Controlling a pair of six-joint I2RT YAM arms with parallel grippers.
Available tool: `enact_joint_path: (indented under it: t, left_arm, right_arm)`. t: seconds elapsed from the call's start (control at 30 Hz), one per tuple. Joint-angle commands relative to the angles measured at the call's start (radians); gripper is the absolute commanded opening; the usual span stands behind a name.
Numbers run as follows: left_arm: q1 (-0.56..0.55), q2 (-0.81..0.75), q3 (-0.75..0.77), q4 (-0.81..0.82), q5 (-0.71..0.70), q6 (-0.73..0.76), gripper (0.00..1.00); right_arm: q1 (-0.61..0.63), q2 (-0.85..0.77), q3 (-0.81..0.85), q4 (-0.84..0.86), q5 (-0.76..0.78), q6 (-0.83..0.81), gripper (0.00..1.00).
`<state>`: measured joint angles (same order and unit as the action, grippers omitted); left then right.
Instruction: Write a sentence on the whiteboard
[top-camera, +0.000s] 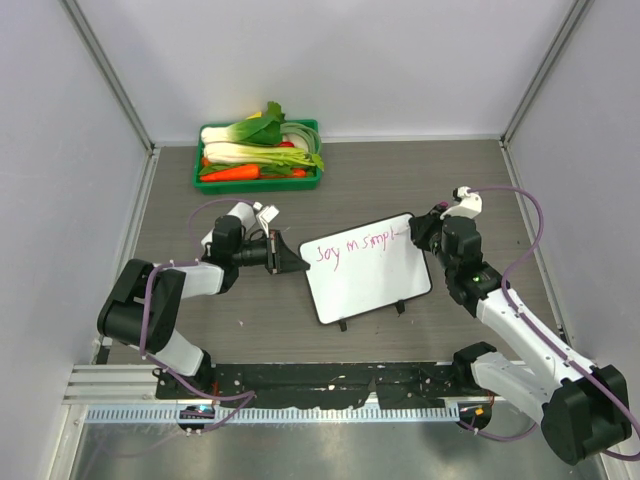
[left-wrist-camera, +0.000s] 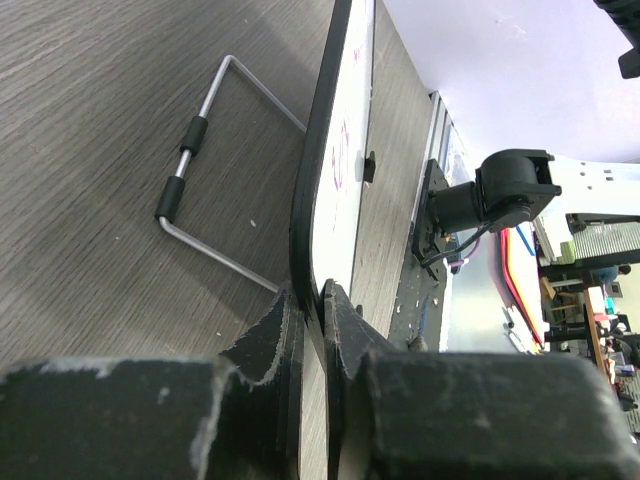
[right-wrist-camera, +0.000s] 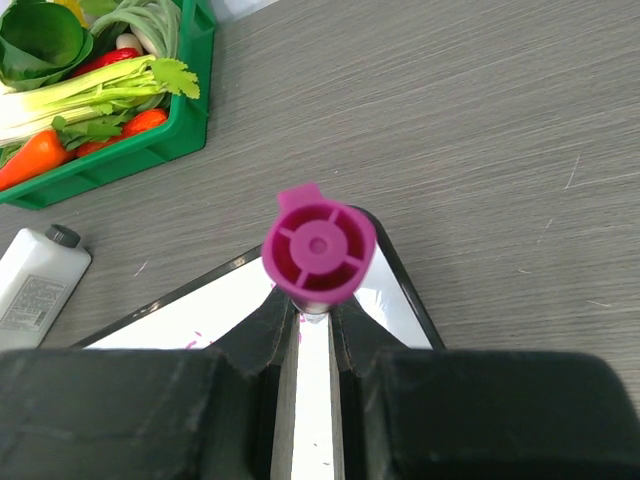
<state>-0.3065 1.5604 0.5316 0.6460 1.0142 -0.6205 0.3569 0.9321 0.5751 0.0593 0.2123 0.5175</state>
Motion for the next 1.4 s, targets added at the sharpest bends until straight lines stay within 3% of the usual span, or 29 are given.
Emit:
enact_joint_path:
  t: [0.0,0.6,1.37]
  left_arm:
    - [-0.011,0.024,-0.005,-0.028,0.006,0.064,0.00]
    - [-0.011,0.027,-0.005,-0.026,0.006,0.061,0.00]
    - [-0.011,0.029,-0.005,-0.025,0.007,0.061,0.00]
  right_arm:
    - [-0.013,-0.006,0.005,0.011,0.059,-0.014,0.01]
    - [-0.016,0.025,0.049,0.043,-0.007,0.001,0.02]
    - [-0.016,-0.027,-0.038,0.019,-0.050,-0.001,0.02]
